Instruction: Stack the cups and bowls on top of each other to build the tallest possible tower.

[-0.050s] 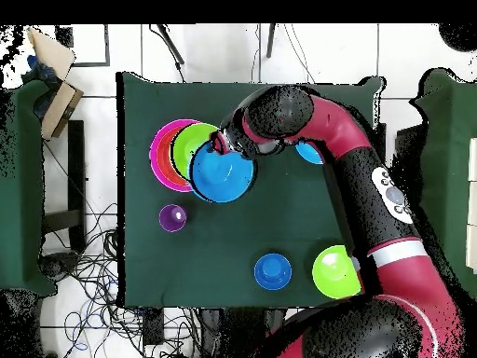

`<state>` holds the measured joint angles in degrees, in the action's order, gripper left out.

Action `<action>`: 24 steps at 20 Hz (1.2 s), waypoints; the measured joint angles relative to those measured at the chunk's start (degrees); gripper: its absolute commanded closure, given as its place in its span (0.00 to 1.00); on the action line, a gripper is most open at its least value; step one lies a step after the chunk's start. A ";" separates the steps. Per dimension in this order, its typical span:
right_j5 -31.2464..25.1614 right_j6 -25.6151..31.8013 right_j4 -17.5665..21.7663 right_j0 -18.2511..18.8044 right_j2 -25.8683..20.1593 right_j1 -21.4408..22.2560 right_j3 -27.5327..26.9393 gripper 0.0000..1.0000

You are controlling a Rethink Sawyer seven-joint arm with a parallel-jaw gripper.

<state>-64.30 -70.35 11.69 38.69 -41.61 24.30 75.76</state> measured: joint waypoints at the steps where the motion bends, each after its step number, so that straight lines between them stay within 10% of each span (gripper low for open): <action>1: -0.01 0.00 0.00 0.00 0.00 0.00 0.01 0.00; 24: -0.01 0.00 -0.01 -1.34 0.03 -0.25 -1.33 0.00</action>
<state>-64.31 -70.35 11.68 37.35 -41.57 24.06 74.43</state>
